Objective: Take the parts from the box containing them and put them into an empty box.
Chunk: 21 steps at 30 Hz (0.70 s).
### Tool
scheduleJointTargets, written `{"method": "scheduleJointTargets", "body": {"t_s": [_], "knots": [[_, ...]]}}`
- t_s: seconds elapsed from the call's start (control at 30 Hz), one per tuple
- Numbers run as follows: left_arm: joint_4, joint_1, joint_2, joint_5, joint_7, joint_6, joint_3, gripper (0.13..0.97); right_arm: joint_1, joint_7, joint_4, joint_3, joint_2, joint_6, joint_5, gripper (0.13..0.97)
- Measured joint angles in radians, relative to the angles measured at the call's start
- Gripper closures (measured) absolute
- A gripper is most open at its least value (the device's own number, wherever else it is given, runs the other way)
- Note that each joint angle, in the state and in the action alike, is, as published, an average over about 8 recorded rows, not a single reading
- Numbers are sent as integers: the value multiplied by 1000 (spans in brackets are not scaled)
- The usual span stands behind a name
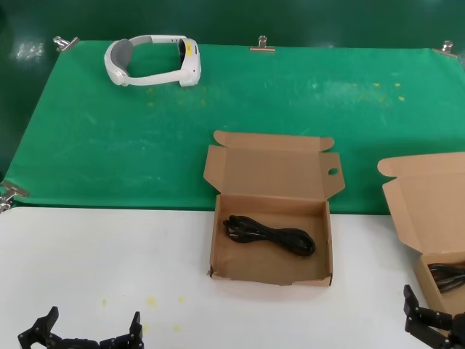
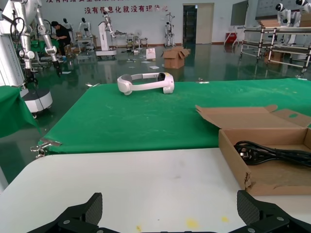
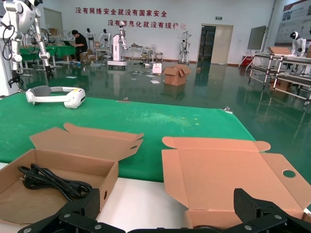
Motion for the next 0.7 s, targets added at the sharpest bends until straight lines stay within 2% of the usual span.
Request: {"method": "scheduleJointTargets", "body": {"t_s": [0.7], "knots": [[0,0,0,0,1,0,0,132,0,0,0,0,0,0,0,129]]}}
